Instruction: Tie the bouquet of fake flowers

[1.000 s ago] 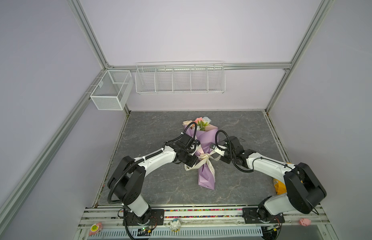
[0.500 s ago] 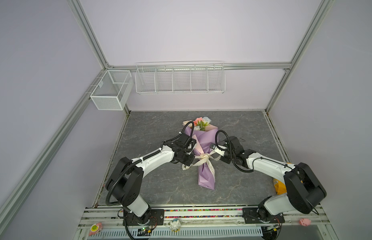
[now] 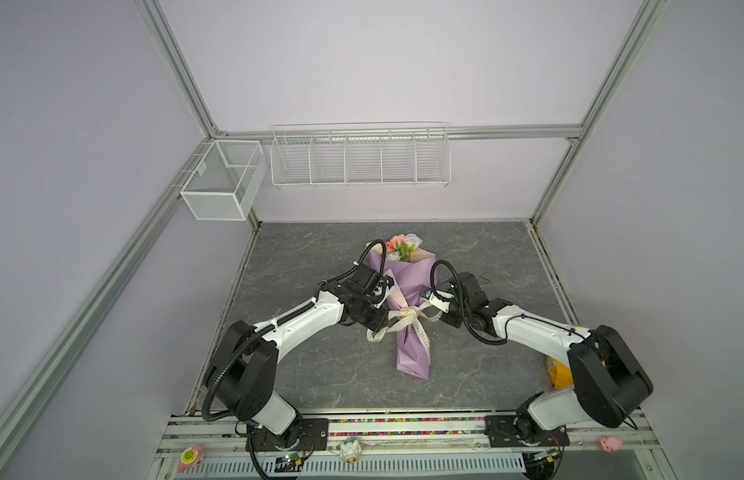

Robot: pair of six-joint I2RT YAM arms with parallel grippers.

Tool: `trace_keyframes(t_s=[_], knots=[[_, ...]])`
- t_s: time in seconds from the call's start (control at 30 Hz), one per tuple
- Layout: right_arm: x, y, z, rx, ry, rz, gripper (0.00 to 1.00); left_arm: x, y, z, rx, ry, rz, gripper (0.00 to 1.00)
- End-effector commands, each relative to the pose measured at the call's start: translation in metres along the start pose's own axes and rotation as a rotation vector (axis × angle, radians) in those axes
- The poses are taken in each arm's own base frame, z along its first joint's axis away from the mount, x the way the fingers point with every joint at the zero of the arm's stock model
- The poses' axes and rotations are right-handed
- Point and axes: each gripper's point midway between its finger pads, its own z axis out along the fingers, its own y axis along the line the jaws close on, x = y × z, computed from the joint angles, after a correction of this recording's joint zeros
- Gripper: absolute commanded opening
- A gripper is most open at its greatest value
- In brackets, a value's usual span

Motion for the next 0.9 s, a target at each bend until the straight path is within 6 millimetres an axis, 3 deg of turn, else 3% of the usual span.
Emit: trace_keyframes(t_s=[0.0, 0.07, 0.23, 0.63, 0.87], knots=[[-0.005, -0.002, -0.001, -0.011, -0.011, 0.011, 0.07, -0.021, 0.022, -0.009, -0.111, -0.045, 0.017, 0.37], [-0.005, -0.002, -0.002, -0.012, -0.013, 0.011, 0.07, -0.025, 0.028, -0.004, -0.140, -0.028, 0.038, 0.38], [-0.005, -0.004, -0.002, -0.006, -0.012, 0.011, 0.07, -0.030, 0.020, 0.014, -0.073, 0.037, 0.083, 0.39], [-0.007, -0.003, -0.001, -0.012, -0.012, 0.009, 0.07, -0.009, 0.015, 0.041, 0.002, 0.159, 0.114, 0.39], [-0.007, -0.002, -0.002, -0.017, -0.011, 0.006, 0.07, -0.016, 0.014, 0.050, 0.020, 0.158, 0.124, 0.39]])
